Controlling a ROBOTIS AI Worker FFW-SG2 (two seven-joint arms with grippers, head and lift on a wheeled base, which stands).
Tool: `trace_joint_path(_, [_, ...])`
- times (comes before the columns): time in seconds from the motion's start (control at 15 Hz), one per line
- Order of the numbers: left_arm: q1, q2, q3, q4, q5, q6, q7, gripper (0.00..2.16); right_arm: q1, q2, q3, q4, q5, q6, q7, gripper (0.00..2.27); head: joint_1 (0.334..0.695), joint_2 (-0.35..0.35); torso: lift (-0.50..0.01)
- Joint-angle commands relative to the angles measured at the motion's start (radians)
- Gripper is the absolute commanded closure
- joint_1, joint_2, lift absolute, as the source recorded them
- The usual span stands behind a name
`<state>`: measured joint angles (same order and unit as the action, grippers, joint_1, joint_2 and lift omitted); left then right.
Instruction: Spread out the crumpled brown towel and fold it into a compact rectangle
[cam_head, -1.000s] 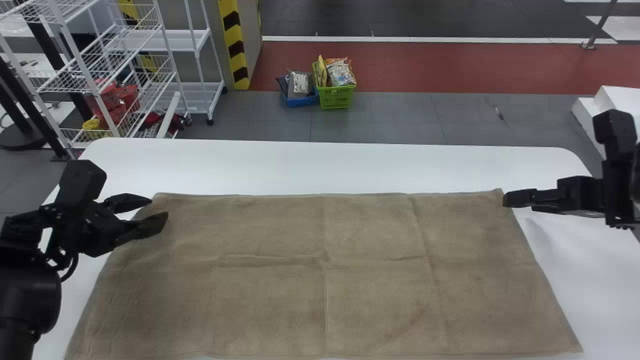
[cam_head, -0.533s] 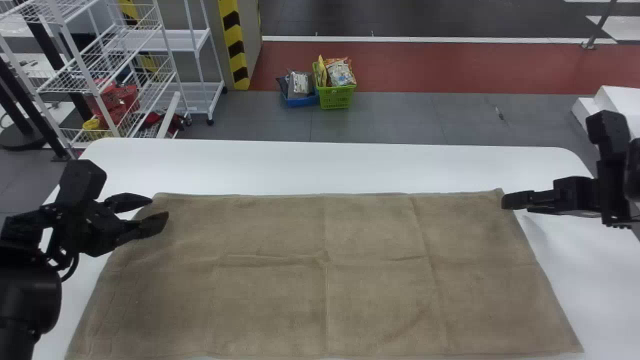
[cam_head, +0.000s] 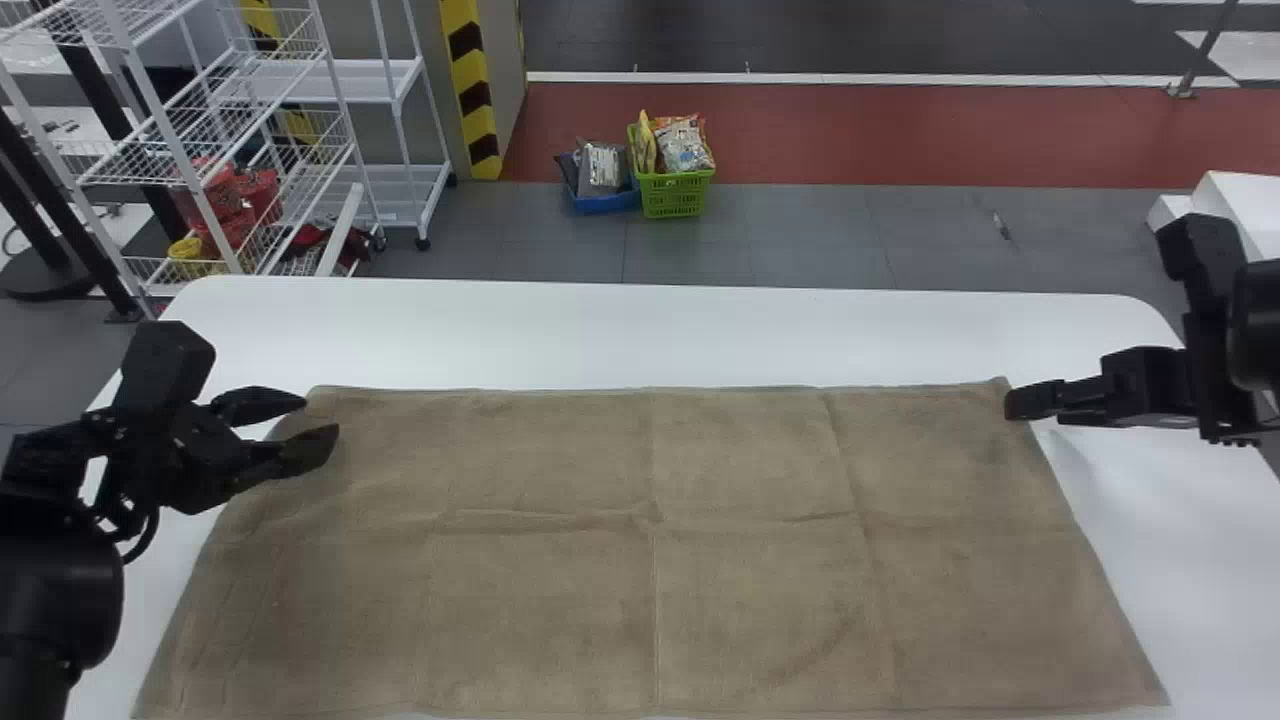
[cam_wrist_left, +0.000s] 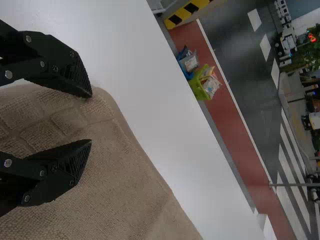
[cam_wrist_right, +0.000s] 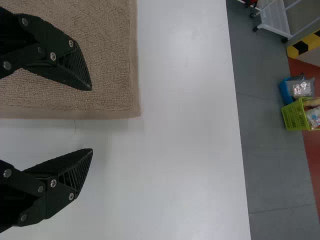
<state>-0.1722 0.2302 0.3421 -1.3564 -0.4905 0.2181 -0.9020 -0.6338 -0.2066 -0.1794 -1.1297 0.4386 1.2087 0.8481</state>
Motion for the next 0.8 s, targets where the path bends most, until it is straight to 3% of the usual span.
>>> trace_joint_path(0.0, [-0.001,0.001,0.0,0.005,0.001,-0.007,0.0,0.63,-0.006,0.001,0.023,0.005,0.02,0.009,0.0,0.51,0.695,0.029,-0.127])
trace_joint_path(0.27, [-0.001,0.005,0.002,0.008,0.003,-0.016,-0.002,0.63,-0.032,0.007,0.044,0.059,0.048,0.021,0.0,0.66,0.695,0.03,-0.127])
trace_joint_path(0.4, [-0.003,0.006,0.002,0.016,0.003,-0.019,0.0,0.63,-0.043,0.009,0.046,0.082,0.063,0.021,0.0,0.91,0.695,0.032,-0.127])
trace_joint_path(0.73, [-0.001,0.006,0.009,0.019,0.024,-0.035,0.0,0.63,-0.024,0.009,-0.02,0.067,0.035,-0.013,0.008,0.95,0.695,0.033,-0.127])
